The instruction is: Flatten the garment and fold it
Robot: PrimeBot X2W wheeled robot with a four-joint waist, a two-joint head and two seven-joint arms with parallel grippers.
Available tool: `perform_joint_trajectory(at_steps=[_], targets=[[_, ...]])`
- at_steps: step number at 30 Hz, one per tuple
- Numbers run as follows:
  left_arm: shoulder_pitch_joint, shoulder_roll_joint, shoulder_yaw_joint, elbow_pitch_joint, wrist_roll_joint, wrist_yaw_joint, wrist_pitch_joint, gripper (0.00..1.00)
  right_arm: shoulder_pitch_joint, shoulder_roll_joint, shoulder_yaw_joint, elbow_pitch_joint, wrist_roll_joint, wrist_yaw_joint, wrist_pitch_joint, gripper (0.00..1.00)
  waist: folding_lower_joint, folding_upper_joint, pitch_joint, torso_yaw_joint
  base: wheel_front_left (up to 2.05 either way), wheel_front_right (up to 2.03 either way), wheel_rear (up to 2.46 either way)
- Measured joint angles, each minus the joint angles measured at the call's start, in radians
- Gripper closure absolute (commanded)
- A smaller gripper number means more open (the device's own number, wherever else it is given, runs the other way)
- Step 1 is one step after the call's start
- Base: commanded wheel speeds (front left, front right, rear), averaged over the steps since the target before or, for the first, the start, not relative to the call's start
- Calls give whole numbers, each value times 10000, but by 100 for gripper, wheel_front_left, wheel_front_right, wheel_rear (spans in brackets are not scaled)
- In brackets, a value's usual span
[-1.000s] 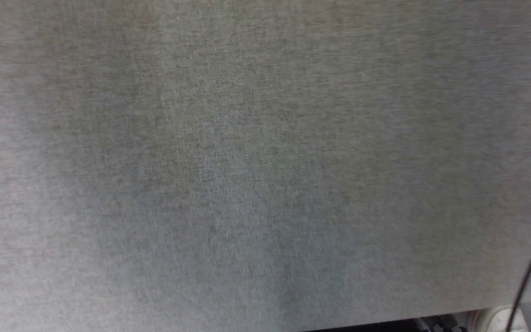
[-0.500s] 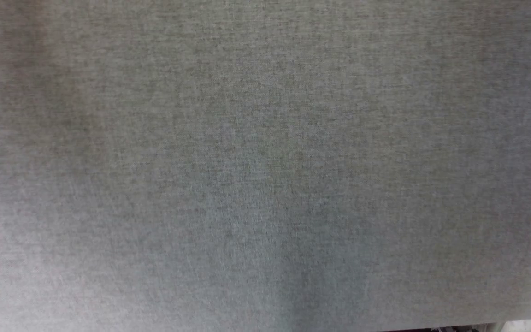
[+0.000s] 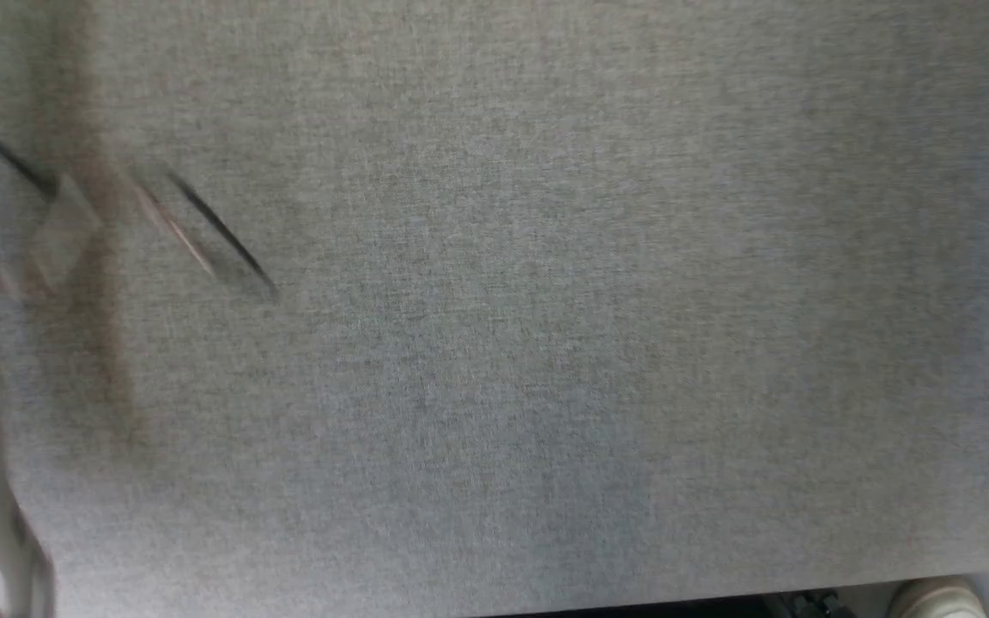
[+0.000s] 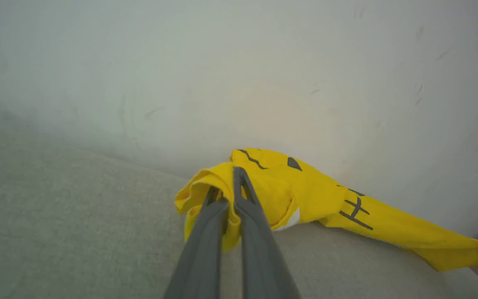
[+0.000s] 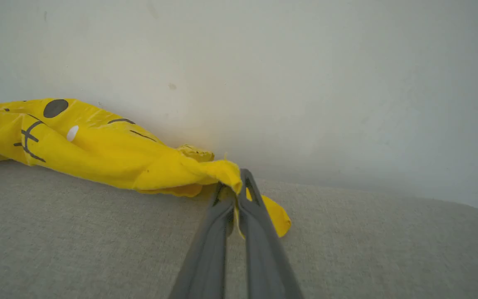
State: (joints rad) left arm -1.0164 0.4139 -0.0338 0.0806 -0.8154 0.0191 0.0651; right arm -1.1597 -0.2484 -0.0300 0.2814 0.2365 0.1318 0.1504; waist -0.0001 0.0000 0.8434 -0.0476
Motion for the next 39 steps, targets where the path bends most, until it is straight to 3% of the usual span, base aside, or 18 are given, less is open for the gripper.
perform_joint_trajectory(at_steps=[7,13,22,39], targets=[[3653,-188,188,-1459,-33,516,-155,100,2873,276,-443,-1576,673,0,374,100,-1,0,-810,-63,0,0,0],[5837,-263,31,-1653,130,652,-257,100,5212,685,-1095,-2374,988,0,727,100,-2,0,-1654,-33,0,0,0],[8331,-334,-345,-1475,-416,339,228,100,8177,865,-1833,-2742,1651,0,1835,100,0,0,-3080,99,0,0,0],[11707,-364,-487,-2272,-1277,539,1129,100,11583,1406,-2750,-4134,2719,0,3586,100,0,0,-5540,270,0,0,0]])
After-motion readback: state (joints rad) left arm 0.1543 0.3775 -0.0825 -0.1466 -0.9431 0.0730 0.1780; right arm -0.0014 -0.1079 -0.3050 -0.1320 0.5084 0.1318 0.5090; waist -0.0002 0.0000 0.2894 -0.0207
